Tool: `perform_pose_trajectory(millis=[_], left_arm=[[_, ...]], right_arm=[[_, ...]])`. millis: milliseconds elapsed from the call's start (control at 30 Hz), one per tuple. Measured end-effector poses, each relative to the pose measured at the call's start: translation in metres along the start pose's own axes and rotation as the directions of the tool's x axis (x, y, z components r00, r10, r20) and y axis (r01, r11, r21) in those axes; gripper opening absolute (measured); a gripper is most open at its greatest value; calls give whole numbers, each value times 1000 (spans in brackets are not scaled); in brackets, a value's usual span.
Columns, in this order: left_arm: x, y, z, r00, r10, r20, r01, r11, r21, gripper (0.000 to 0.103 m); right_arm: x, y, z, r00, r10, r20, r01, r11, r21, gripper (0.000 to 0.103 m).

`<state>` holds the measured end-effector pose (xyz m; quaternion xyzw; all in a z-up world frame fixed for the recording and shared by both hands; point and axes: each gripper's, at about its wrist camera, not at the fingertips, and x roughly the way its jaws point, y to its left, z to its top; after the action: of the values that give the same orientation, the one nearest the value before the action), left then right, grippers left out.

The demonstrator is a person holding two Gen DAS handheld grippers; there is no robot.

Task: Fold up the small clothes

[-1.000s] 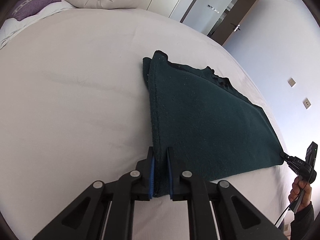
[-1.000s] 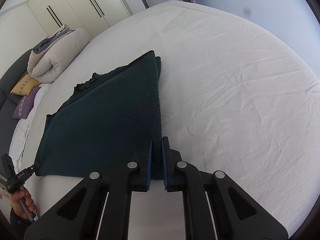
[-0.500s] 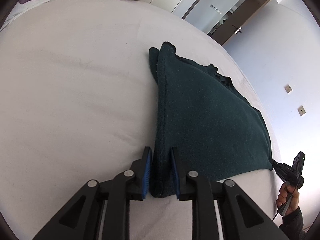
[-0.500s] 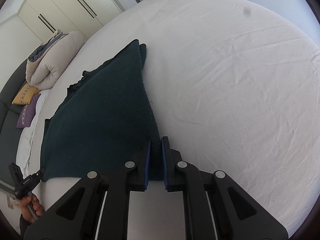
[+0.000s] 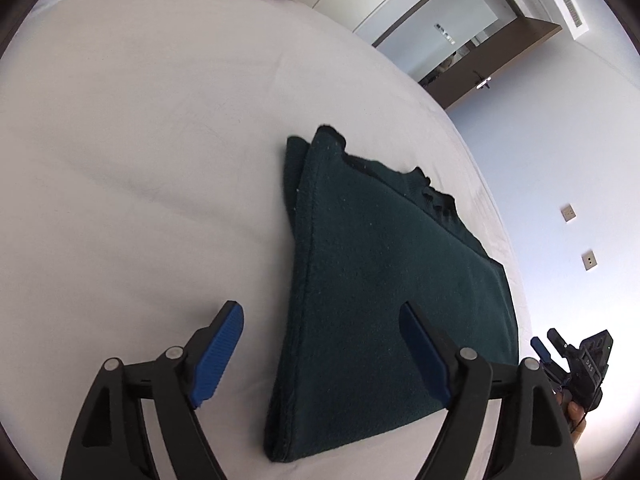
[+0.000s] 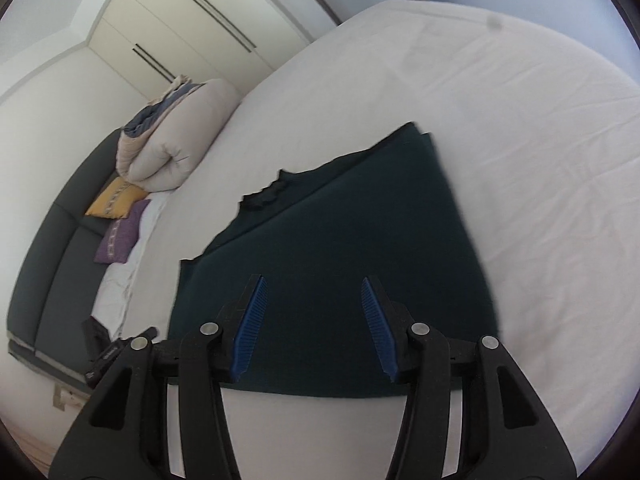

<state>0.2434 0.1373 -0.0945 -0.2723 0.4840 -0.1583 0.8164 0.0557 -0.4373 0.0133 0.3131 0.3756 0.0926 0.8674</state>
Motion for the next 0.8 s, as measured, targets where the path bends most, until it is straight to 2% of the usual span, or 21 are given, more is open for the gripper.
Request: perform_pose_trajectory(millis=[67,133,200,267,333,367,433,500,633,800], left_arm=[[15,0,4,999,21,-41,-22,1000,-20,82],[21,-5,6,999,23,-46,-23,1000,-4,82],[27,-8,10,997,-11,-74,10,1000,-15,82],[33,-8,15,994,-51,-101,46,998,-46,77],[39,-3,21,987,-84,-135,73,994,-83,56],[41,0,23,985,-98,-143,83,991,-104,50],[45,7,26,979,-123,-161,100,985,-144,21],[47,15,26,972,-173,-159,140,970,-200,18],[39,10,25,972,-189,-137,157,964,-215,16],[25,-31,35,976,-182,-118,163,974,-157,15]], right_arm=[[24,12,5,993,110,-39,-109,994,20,49],[49,19,10,985,154,-78,-149,987,59,49],[77,23,13,965,228,-128,-216,971,98,49],[104,20,15,952,253,-172,-227,961,158,49],[126,19,15,940,283,-188,-248,950,190,49],[137,19,14,928,310,-207,-267,940,211,49],[162,12,11,911,313,-269,-243,934,263,47],[177,4,9,906,323,-272,-242,925,293,42],[182,-4,12,883,387,-265,-288,894,344,42],[182,-3,18,877,401,-265,-295,884,362,46]])
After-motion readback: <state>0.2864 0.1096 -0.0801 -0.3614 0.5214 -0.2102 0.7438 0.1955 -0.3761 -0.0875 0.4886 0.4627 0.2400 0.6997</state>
